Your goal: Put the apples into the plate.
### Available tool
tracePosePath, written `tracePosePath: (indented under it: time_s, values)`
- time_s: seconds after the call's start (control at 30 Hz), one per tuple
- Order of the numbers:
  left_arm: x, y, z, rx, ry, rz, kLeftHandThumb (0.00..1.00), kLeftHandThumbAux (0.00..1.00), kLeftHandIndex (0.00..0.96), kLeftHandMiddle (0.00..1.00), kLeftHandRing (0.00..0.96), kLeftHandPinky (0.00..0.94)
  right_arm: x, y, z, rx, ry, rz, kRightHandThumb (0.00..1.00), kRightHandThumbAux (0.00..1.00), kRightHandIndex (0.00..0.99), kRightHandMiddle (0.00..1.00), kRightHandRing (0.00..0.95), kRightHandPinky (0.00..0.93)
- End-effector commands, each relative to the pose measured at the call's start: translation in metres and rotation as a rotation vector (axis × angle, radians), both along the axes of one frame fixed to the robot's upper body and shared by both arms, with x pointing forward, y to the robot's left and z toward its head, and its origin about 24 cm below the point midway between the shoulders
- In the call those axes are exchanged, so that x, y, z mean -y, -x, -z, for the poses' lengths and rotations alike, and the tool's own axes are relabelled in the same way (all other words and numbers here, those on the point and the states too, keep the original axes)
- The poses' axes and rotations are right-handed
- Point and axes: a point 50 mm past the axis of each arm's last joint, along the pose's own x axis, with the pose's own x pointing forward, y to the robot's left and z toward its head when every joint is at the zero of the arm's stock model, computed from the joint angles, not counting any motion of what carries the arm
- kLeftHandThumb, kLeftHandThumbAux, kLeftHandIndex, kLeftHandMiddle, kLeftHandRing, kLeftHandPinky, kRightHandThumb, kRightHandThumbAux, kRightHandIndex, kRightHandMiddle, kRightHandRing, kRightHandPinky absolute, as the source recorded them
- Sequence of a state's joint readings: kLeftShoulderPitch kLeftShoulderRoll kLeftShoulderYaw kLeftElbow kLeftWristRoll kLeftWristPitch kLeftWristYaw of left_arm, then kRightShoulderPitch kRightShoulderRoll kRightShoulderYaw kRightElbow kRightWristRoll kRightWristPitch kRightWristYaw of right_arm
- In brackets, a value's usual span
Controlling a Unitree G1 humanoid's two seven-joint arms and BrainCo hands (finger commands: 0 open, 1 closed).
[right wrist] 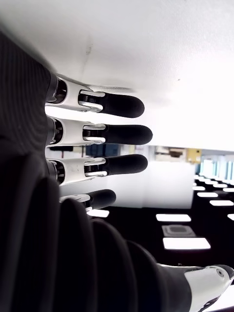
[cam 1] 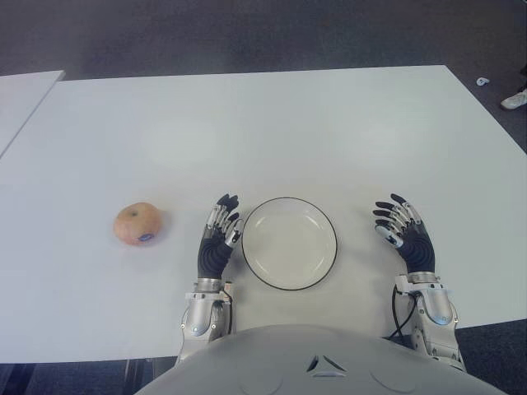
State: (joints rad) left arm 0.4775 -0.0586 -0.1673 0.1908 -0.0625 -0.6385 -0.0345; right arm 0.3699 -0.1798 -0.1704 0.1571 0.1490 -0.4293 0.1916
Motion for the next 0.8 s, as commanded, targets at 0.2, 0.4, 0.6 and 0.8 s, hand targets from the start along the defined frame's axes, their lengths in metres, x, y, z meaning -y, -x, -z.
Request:
tracePosePath:
  time_s: [0.2,0.4,0.6,0.8]
  values:
    - [-0.0099,0.0261,0.0428,-0.271,-0.001,-0.019,0.137,0.593,0.112,0.158,0.135,0.15,-0.0121,0.0225,0.0358,-0.211,-0.062,0.002,0.375,0.656,0.141,0.307,0.311,0.345]
    - [-0.0103,0.0252,0.0423,-0.27,0.002,-0.024,0.151,0.612,0.117,0.171,0.153,0.189,-0.0124,0.0225,0.036,-0.208,-0.062,-0.005,0.363,0.646,0.138,0.3,0.306,0.341]
    - [-0.0105,0.0243,0.042,-0.267,0.0,-0.025,0.154,0.605,0.119,0.173,0.157,0.174,-0.0121,0.0224,0.0363,-0.209,-0.058,-0.001,0.365,0.642,0.136,0.298,0.306,0.344]
    - [-0.0102,0.0242,0.0415,-0.267,0.002,-0.029,0.152,0.595,0.122,0.164,0.146,0.163,-0.0108,0.0228,0.0364,-0.212,-0.051,0.004,0.363,0.64,0.137,0.303,0.31,0.347]
